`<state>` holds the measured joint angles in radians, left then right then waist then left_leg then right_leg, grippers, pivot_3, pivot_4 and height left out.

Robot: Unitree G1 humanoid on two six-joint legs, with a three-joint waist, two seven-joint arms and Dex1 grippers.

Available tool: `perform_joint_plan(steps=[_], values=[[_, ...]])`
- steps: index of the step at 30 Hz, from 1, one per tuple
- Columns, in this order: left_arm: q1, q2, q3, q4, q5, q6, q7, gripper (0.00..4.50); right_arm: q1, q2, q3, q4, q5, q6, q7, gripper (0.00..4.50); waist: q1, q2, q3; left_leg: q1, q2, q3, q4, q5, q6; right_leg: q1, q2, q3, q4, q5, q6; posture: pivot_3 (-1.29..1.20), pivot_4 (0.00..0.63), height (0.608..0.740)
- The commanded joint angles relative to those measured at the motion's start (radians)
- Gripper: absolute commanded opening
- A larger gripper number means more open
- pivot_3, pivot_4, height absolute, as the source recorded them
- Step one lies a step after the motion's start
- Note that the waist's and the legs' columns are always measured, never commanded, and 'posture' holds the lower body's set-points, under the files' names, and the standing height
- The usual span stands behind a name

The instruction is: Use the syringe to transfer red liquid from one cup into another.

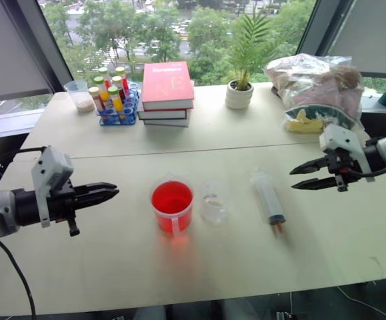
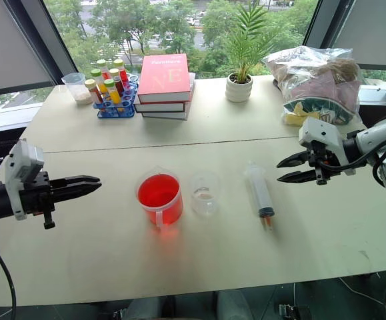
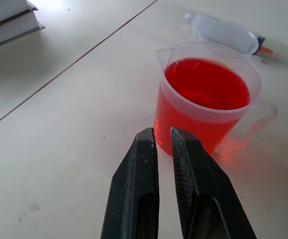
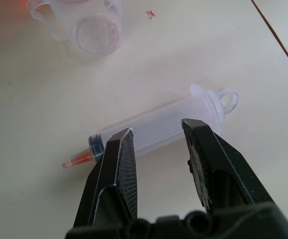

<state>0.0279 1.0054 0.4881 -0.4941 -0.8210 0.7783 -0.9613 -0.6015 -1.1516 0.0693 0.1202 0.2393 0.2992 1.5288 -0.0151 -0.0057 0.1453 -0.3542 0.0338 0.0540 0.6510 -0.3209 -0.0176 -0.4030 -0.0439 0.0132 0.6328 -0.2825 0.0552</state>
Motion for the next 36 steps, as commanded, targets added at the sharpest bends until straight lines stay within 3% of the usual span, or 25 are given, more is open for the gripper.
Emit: perform_joint_plan(steps=[1,27,31,34,36], values=[[-0.012,0.012,0.027,-0.023,-0.005,-0.007,0.005,0.51,-0.02,-0.01,-0.02,-0.022,0.004,0.0,0.004,1.68,0.0,0.0,0.0,0.0,0.0,0.0,0.0,0.0,0.0,0.0,0.0,0.0,0.0,0.0,0.0,0.0,0.15,0.74],[-0.015,0.011,0.031,-0.023,-0.037,0.0,0.005,0.51,-0.006,0.012,-0.044,-0.027,0.013,-0.036,-0.036,1.68,0.0,0.0,0.0,0.0,0.0,0.0,0.001,0.0,0.0,0.0,0.0,0.0,0.001,0.0,0.0,0.0,0.15,0.74],[-0.015,0.01,0.014,-0.017,-0.021,-0.016,-0.005,0.51,-0.019,0.023,-0.03,-0.028,0.022,0.037,-0.053,1.68,0.0,0.0,0.0,0.0,0.0,0.0,0.001,0.0,0.0,0.0,0.0,0.0,0.001,0.0,0.0,0.0,0.15,0.74],[-0.025,0.014,-0.003,-0.006,-0.015,-0.026,-0.015,0.45,-0.061,0.038,0.021,-0.04,-0.013,0.171,-0.096,2.45,-0.003,0.0,0.0,0.0,0.0,0.0,0.002,0.0,0.0,0.0,0.001,0.0,0.001,0.0,0.0,0.0,0.15,0.74],[-0.04,0.017,-0.023,0.008,-0.003,-0.038,-0.023,0.45,-0.096,0.031,0.072,-0.046,-0.051,0.252,-0.097,3.43,-0.001,0.0,0.0,0.001,0.0,0.001,0.002,0.0,0.0,0.0,0.001,0.001,0.002,0.0,0.0,0.0,0.15,0.74]])
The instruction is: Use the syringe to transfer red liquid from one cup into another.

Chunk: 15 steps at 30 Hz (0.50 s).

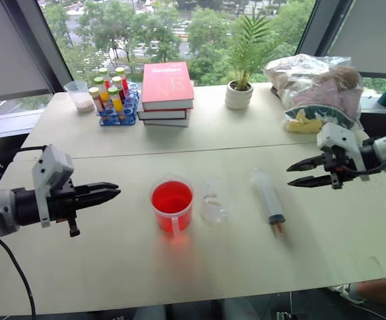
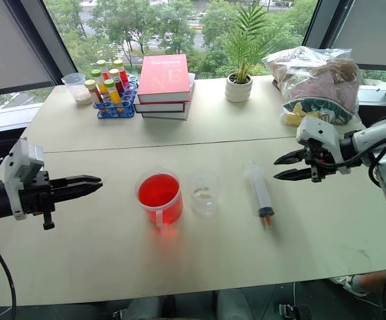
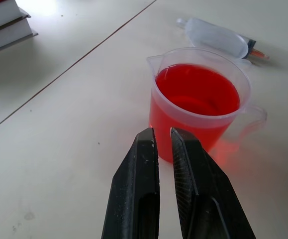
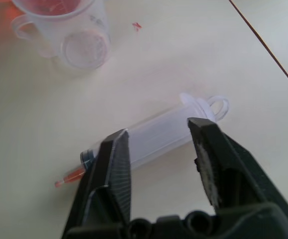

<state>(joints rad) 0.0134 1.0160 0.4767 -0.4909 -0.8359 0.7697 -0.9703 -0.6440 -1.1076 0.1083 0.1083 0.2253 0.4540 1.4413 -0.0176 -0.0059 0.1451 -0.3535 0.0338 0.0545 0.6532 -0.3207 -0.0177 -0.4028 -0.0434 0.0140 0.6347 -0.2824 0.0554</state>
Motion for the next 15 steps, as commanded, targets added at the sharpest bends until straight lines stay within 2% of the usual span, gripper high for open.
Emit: perform_joint_plan(steps=[1,2,6,10,15], values=[[-0.033,0.006,-0.024,0.01,0.02,-0.036,-0.018,0.45,-0.095,0.0,0.065,-0.033,-0.052,0.186,-0.025,3.98,0.001,0.0,0.0,0.0,0.0,0.0,0.0,0.0,0.0,0.0,0.0,0.0,0.0,0.0,0.0,0.0,0.15,0.74],[-0.042,0.004,-0.036,0.015,0.026,-0.042,-0.02,0.45,-0.134,0.011,0.095,-0.034,-0.071,0.25,-0.039,4.44,0.0,0.0,0.0,0.0,0.0,0.0,0.0,0.0,0.0,0.0,0.0,0.0,0.0,0.0,0.0,0.0,0.15,0.74],[-0.072,-0.004,-0.078,0.03,0.043,-0.056,-0.022,0.45,-0.29,0.069,0.219,-0.001,-0.15,0.468,-0.084,4.44,-0.003,0.0,0.0,0.0,0.0,0.0,0.0,0.0,0.0,-0.001,0.001,0.0,0.001,0.0,0.0,0.0,0.15,0.74],[-0.094,-0.014,-0.099,0.037,0.045,-0.059,-0.019,0.45,-0.446,0.16,0.366,0.136,-0.237,0.728,-0.174,4.44,-0.001,0.0,0.0,-0.002,0.0,-0.001,0.0,0.0,0.0,-0.003,0.001,0.0,0.001,0.0,0.0,0.0,0.15,0.74],[-0.089,-0.027,-0.101,0.026,0.05,-0.06,-0.011,0.45,-0.559,0.213,0.527,0.192,-0.204,0.989,-0.193,4.44,0.003,-0.001,0.0,-0.003,-0.001,0.0,-0.001,0.0,0.0,-0.004,0.0,0.0,0.001,0.0,0.0,0.0,0.15,0.74]])
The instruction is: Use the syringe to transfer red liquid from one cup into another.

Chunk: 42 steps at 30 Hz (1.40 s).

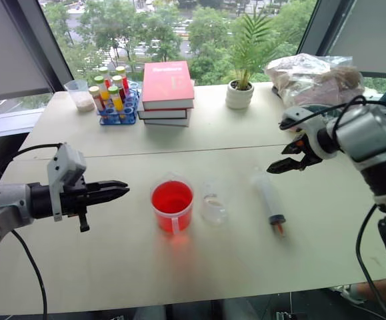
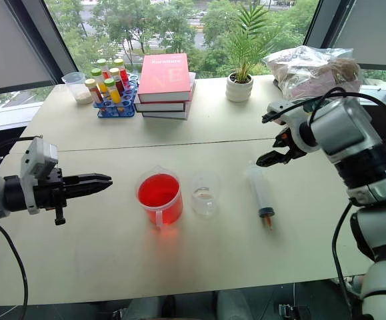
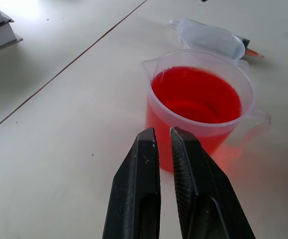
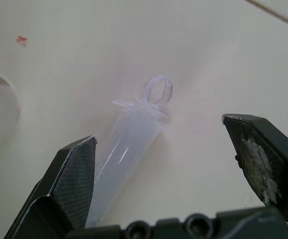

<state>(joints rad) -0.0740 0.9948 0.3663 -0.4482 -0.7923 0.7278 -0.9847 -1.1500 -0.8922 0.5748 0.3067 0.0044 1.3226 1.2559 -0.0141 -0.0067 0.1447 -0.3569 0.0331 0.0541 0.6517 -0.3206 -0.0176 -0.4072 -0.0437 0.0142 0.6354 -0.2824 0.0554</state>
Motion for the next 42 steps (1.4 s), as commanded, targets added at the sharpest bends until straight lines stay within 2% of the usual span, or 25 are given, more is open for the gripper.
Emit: perform_joint_plan(steps=[1,4,9,14,19,25,33,36,40,41,42], values=[[0.001,-0.007,0.01,-0.019,0.007,-0.018,0.005,0.45,-0.061,-0.001,0.086,-0.019,0.03,0.157,-0.013,4.44,0.0,0.0,0.0,0.0,0.0,0.0,0.0,0.0,0.0,0.0,0.0,0.0,0.0,0.0,0.0,0.0,0.15,0.74],[0.008,-0.013,0.018,-0.028,0.005,-0.015,0.012,0.45,-0.085,0.012,0.133,-0.044,0.082,0.27,-0.054,4.44,-0.002,0.0,0.0,-0.001,0.0,0.0,-0.001,0.0,0.0,0.0,-0.001,0.0,-0.001,0.0,0.0,0.0,0.15,0.74],[0.026,-0.029,0.031,-0.049,0.0,-0.012,0.032,0.45,-0.112,0.089,0.111,0.05,0.157,0.292,-0.163,4.44,-0.01,-0.001,-0.001,0.0,0.0,0.0,-0.001,0.0,0.0,0.0,-0.001,0.0,0.0,0.0,0.0,0.0,0.15,0.74],[0.059,-0.053,0.038,-0.078,0.001,-0.015,0.058,0.45,-0.078,0.204,0.0,0.175,0.169,0.292,-0.351,4.44,-0.01,-0.002,-0.001,0.001,0.0,-0.001,-0.001,0.0,0.0,0.0,-0.001,0.0,0.002,0.0,0.0,0.0,0.15,0.74],[0.083,-0.062,0.049,-0.1,-0.004,-0.014,0.075,0.45,-0.059,0.273,-0.081,0.252,0.182,0.292,-0.505,4.44,-0.007,-0.002,-0.001,0.0,0.0,-0.001,-0.001,0.0,-0.001,-0.001,-0.002,0.0,0.002,0.0,0.0,0.0,0.15,0.74],[0.101,-0.066,0.059,-0.121,-0.013,-0.009,0.096,0.45,-0.022,0.262,-0.073,0.221,0.278,0.292,-0.599,4.44,-0.008,-0.002,-0.001,0.0,-0.001,-0.001,-0.001,0.0,-0.001,-0.001,-0.002,0.0,0.002,0.0,0.0,0.0,0.15,0.74],[0.101,-0.068,0.064,-0.13,-0.026,-0.002,0.121,0.45,0.022,0.189,-0.026,0.137,0.489,0.292,-0.723,4.44,-0.008,-0.003,-0.002,0.0,-0.001,-0.001,-0.001,0.0,-0.001,-0.001,-0.002,0.0,0.001,0.0,0.0,0.0,0.15,0.74],[0.102,-0.069,0.063,-0.131,-0.026,-0.002,0.126,0.45,0.018,0.187,-0.035,0.139,0.551,0.292,-0.781,3.61,-0.011,-0.003,-0.002,0.0,-0.001,-0.001,-0.001,0.0,-0.001,-0.001,-0.002,0.0,0.001,0.0,0.0,0.0,0.15,0.74],[0.1,-0.067,0.064,-0.131,-0.033,-0.001,0.133,0.45,0.02,0.175,-0.034,0.126,0.635,0.292,-0.853,1.65,-0.019,-0.003,-0.002,0.0,0.0,-0.002,-0.002,0.0,-0.001,-0.001,-0.002,0.0,0.001,0.0,0.0,0.0,0.15,0.74],[0.101,-0.066,0.064,-0.13,-0.034,-0.001,0.133,0.45,0.021,0.17,-0.033,0.121,0.655,0.292,-0.868,1.44,-0.022,-0.003,-0.002,0.0,0.0,-0.002,-0.002,0.0,-0.001,-0.001,-0.002,0.0,0.0,0.0,0.0,0.0,0.15,0.74],[0.101,-0.065,0.065,-0.128,-0.035,-0.002,0.134,0.45,0.023,0.165,-0.03,0.113,0.676,0.292,-0.883,1.44,-0.025,-0.003,-0.002,0.0,0.0,-0.002,-0.002,0.0,-0.001,-0.001,-0.002,0.0,0.0,0.0,0.0,0.0,0.15,0.74]])
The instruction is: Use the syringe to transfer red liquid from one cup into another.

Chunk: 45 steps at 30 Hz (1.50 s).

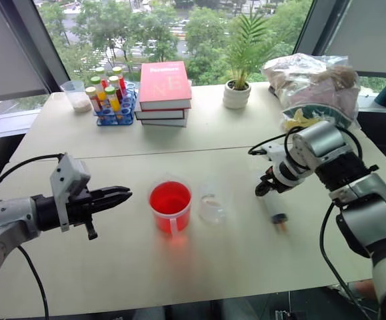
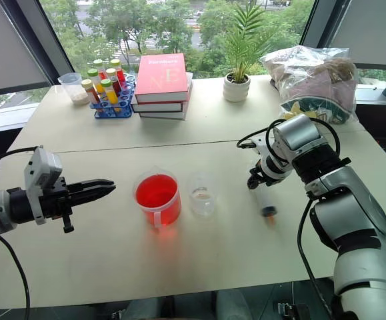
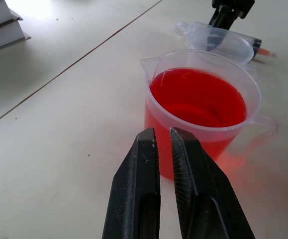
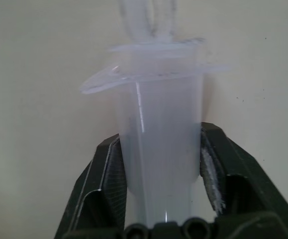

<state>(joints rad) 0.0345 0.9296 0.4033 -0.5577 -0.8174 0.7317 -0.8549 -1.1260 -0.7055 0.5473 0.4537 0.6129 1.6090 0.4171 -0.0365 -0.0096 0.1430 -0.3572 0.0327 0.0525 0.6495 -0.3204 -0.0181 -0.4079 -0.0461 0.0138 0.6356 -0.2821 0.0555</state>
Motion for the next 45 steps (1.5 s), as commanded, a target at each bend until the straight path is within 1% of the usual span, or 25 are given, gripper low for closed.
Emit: perform_joint_plan(steps=[1,3,5,7,11,13,15,16,19,21,24,27,32,36,45], values=[[-0.008,0.0,0.029,-0.017,-0.011,-0.006,0.005,0.45,0.0,-0.028,-0.002,-0.042,0.087,0.005,-0.06,1.44,-0.005,0.0,0.0,0.0,0.0,0.0,0.0,0.0,0.0,0.0,0.0,0.0,0.0,0.0,0.0,0.0,0.15,0.74],[-0.011,0.003,0.032,-0.01,-0.013,-0.006,0.005,0.45,-0.004,-0.036,-0.029,-0.085,0.09,0.005,-0.089,1.44,-0.006,0.0,0.0,0.0,0.0,0.0,-0.001,0.0,0.0,0.0,0.0,0.0,-0.001,0.0,0.0,0.0,0.15,0.74],[-0.013,0.009,0.04,0.0,-0.014,-0.007,-0.002,0.45,-0.021,-0.033,-0.09,-0.157,0.037,-0.011,-0.091,1.44,-0.009,0.0,0.0,-0.001,0.0,0.0,-0.001,0.0,0.0,0.0,0.0,0.0,-0.002,0.0,0.0,0.0,0.15,0.74],[-0.017,0.015,0.046,0.012,-0.013,-0.008,-0.01,0.45,-0.048,-0.041,-0.125,-0.213,0.006,-0.107,-0.044,1.44,-0.01,0.001,0.0,-0.001,0.0,0.0,-0.001,0.0,0.0,-0.001,0.0,0.0,-0.002,0.0,0.0,0.0,0.15,0.74],[-0.036,0.033,0.051,0.037,-0.009,-0.007,-0.03,0.45,-0.067,-0.075,-0.153,-0.301,-0.06,-0.333,0.092,1.44,-0.007,0.001,0.0,-0.001,0.0,-0.001,-0.002,0.0,0.0,-0.001,0.001,-0.001,-0.002,0.0,0.0,0.0,0.15,0.74],[-0.058,0.049,0.046,0.055,-0.01,-0.006,-0.045,0.45,-0.037,-0.064,-0.242,-0.326,-0.079,-0.515,0.143,1.44,-0.006,0.0,0.0,-0.001,0.0,-0.001,-0.002,0.0,0.0,-0.001,0.001,-0.001,-0.002,0.0,0.0,0.0,0.15,0.74],[-0.082,0.064,0.036,0.073,-0.006,-0.007,-0.059,0.45,-0.011,-0.048,-0.316,-0.345,-0.077,-0.623,0.194,1.44,-0.004,-0.001,0.0,-0.001,0.0,-0.001,-0.002,0.0,0.0,0.0,0.001,-0.002,-0.003,0.0,0.001,0.0,0.15,0.74],[-0.097,0.07,0.029,0.083,-0.003,-0.008,-0.064,0.45,0.002,-0.036,-0.351,-0.363,-0.068,-0.679,0.228,1.44,-0.004,-0.001,0.001,-0.001,0.0,-0.001,-0.002,0.0,0.0,0.0,0.001,-0.001,-0.003,0.001,0.003,0.0,0.15,0.74],[-0.142,0.087,0.007,0.112,0.006,-0.008,-0.077,0.45,0.052,0.023,-0.458,-0.443,-0.035,-0.84,0.294,1.44,-0.005,-0.001,0.0,-0.001,0.0,0.0,-0.002,0.0,0.0,0.001,0.001,-0.001,-0.004,0.002,0.003,0.0,0.15,0.74],[-0.175,0.1,-0.005,0.129,0.004,-0.004,-0.093,0.45,0.074,0.075,-0.502,-0.476,-0.023,-0.902,0.301,1.44,-0.008,-0.001,0.001,-0.001,0.0,0.0,-0.002,0.0,0.0,0.001,0.001,-0.001,-0.004,0.002,0.004,0.0,0.15,0.74],[-0.236,0.115,-0.019,0.159,-0.014,0.013,-0.112,0.45,0.129,0.16,-0.567,-0.56,0.055,-0.959,0.35,1.44,-0.007,-0.001,0.001,-0.001,0.001,-0.001,-0.002,0.0,0.0,0.001,0.001,-0.002,-0.003,0.002,0.004,0.0,0.15,0.74],[-0.302,0.125,-0.033,0.182,-0.034,0.038,-0.125,0.45,0.188,0.209,-0.582,-0.632,0.141,-0.943,0.415,1.44,-0.006,-0.002,0.0,0.0,0.001,-0.002,-0.002,0.0,0.0,0.001,0.001,-0.002,-0.002,0.002,0.004,0.0,0.15,0.74],[-0.385,0.142,-0.056,0.207,-0.052,0.079,-0.152,0.45,0.242,0.246,-0.542,-0.674,0.208,-0.916,0.516,1.44,-0.006,-0.002,0.0,0.0,0.001,-0.002,-0.001,0.0,0.0,0.002,0.0,-0.002,-0.002,0.002,0.004,0.0,0.15,0.74],[-0.438,0.145,-0.068,0.211,-0.084,0.115,-0.163,0.45,0.289,0.282,-0.487,-0.685,0.164,-0.959,0.548,1.44,-0.008,-0.002,0.0,0.0,0.001,-0.002,-0.002,0.0,0.0,0.001,0.0,-0.002,-0.002,0.002,0.004,0.0,0.15,0.74],[-0.528,0.166,-0.086,0.21,-0.121,0.172,-0.186,0.45,0.321,0.364,-0.411,-0.659,0.108,-1.006,0.576,1.44,-0.007,-0.002,0.0,0.0,0.001,-0.002,-0.001,0.0,0.0,0.001,0.0,-0.002,-0.002,0.002,0.004,0.0,0.15,0.74]])
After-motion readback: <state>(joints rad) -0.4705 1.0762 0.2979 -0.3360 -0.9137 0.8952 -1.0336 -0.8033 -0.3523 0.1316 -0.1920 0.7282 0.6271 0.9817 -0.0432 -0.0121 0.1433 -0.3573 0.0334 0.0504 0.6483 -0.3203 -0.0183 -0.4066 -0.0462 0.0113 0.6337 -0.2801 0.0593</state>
